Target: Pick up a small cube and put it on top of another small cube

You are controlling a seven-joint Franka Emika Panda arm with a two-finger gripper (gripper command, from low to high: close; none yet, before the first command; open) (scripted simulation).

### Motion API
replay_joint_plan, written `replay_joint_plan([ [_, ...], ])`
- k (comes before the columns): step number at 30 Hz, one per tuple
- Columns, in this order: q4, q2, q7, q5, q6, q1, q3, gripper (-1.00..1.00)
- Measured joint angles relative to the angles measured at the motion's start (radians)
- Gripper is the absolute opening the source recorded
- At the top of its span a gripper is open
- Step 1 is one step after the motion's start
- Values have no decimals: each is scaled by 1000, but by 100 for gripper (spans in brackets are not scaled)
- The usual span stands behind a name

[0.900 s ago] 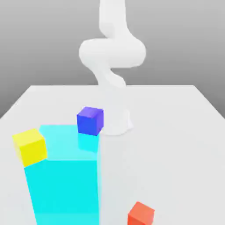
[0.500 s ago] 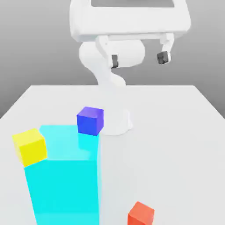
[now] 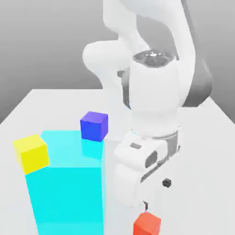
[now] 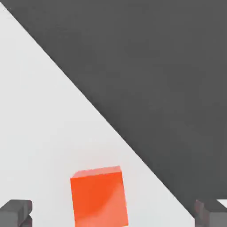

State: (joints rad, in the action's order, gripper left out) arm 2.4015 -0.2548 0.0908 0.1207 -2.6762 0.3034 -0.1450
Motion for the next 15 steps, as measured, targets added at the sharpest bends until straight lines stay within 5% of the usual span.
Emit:
replay_joint_plan([
  [5,-26,-179,45,18,-130,-25,35,0],
  [6,-30,-203,49,24,-148,-31,42,-100],
  [15,-18,-146,35,4,-102,-20,28,-100],
])
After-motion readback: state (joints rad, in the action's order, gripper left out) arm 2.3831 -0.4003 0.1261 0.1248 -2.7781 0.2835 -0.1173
